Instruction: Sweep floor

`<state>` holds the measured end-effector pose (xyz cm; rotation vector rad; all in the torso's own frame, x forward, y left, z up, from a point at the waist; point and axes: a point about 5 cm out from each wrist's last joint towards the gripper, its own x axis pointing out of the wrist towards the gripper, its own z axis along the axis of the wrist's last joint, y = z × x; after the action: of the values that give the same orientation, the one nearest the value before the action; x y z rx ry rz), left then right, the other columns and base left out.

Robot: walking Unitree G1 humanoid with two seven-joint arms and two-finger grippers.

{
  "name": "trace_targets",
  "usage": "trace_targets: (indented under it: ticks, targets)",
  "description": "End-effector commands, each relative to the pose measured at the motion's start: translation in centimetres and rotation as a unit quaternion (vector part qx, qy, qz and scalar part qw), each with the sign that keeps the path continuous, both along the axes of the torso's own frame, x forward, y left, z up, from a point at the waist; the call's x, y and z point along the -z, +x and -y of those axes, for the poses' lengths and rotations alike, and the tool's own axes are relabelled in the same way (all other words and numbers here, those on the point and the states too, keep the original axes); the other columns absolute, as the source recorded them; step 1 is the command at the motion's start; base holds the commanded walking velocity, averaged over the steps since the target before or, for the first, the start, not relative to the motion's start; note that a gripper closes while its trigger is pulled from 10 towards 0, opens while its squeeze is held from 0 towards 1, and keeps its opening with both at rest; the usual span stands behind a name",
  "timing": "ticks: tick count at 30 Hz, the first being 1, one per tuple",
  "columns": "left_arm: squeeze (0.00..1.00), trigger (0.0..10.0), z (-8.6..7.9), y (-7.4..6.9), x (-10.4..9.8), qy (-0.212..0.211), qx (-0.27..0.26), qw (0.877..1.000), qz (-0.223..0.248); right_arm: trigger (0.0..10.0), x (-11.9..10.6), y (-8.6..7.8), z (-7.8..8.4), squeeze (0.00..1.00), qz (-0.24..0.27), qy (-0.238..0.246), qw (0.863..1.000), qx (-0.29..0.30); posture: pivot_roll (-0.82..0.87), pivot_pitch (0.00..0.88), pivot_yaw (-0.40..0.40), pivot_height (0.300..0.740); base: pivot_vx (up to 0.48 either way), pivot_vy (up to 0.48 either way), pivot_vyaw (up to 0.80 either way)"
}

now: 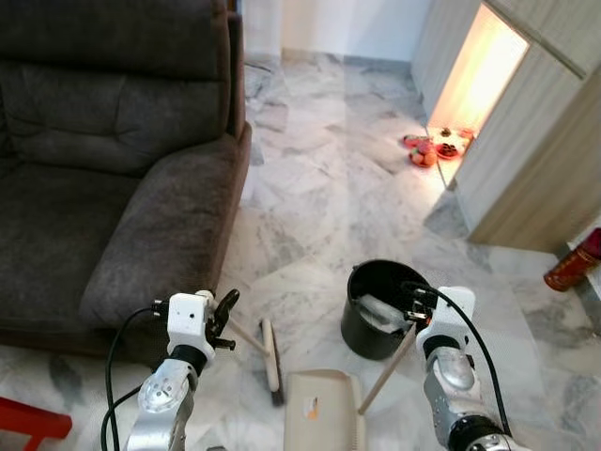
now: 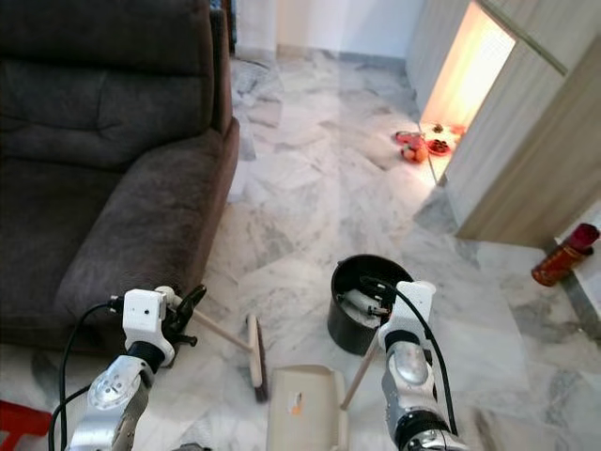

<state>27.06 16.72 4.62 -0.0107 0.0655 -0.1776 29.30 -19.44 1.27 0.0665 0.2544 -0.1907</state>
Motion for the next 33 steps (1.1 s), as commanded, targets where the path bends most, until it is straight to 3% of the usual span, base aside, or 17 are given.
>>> trace_targets:
  ticks: [1, 27, 33]
  targets:
    - [0.0, 10.0, 0.61, 0.05, 0.05, 0.001, 0.013, 1.0, -0.001, 10.0, -0.23, 0.11, 0.54, 0.0, 0.003, -0.003, 1.0, 0.004, 0.06, 0.038, -0.104, 0.74, 0.0, 0.0, 0.0]
    - [0.0, 10.0, 1.02, 0.2, 0.04, 0.004, 0.018, 1.0, 0.0, 10.0, -0.12, 0.07, 0.61, 0.0, -0.002, 0.0, 1.0, 0.004, 0.06, 0.027, -0.105, 0.74, -0.046, 0.0, 0.0]
    - [0.0, 10.0, 1.07, 0.14, 0.0, 0.002, 0.019, 1.0, -0.001, 10.0, 0.09, -0.07, 0.57, 0.0, -0.009, -0.002, 1.0, 0.001, 0.06, 0.041, -0.108, 0.74, 0.0, 0.0, -0.72]
